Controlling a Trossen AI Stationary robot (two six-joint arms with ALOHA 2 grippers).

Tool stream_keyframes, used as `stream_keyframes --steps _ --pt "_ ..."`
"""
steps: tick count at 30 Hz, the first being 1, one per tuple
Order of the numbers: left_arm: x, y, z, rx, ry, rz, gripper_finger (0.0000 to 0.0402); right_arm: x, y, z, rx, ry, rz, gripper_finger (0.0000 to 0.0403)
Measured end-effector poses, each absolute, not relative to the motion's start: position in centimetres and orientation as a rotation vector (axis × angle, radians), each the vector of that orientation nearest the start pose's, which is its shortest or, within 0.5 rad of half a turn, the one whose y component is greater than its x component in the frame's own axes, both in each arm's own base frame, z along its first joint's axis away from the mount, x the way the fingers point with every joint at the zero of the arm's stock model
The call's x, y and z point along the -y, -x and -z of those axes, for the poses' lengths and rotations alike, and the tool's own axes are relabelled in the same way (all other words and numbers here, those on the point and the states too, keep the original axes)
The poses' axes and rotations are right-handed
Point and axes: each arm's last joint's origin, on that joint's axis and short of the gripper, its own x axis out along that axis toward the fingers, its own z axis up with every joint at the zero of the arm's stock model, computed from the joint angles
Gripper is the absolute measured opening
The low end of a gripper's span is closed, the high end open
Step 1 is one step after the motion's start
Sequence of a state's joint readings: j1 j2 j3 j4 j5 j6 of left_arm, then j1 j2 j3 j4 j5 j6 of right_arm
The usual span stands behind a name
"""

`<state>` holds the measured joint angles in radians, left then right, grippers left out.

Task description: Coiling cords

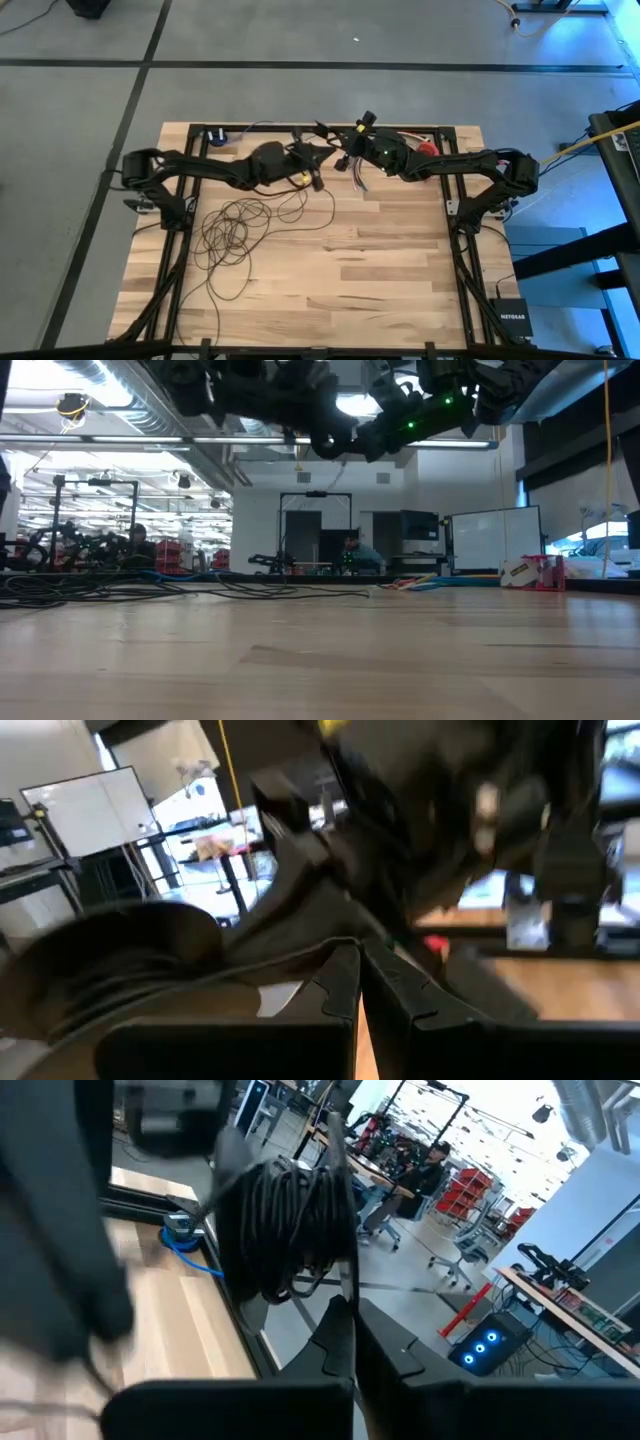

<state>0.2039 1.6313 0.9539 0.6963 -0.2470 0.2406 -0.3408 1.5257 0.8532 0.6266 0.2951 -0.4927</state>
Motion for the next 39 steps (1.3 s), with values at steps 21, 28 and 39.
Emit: stream_keyframes --steps 21,28,39 --pt "-10.4 -34.8 -22.7 -0.397 -0.433 -0.611 0.0013 11.6 -31.2 -26.4 -0.159 0.359 0.488 0.0001" --pt "-10.5 -34.7 -22.3 -0.443 -0.465 -0.619 0.0017 11.4 -31.1 -27.0 -0.130 0.349 0.463 0.0001" --pt "-10.1 -33.6 -23.3 -0.467 -0.363 -0.624 0.0110 11.4 -31.0 -27.0 -0.139 0.348 0.463 0.0001"
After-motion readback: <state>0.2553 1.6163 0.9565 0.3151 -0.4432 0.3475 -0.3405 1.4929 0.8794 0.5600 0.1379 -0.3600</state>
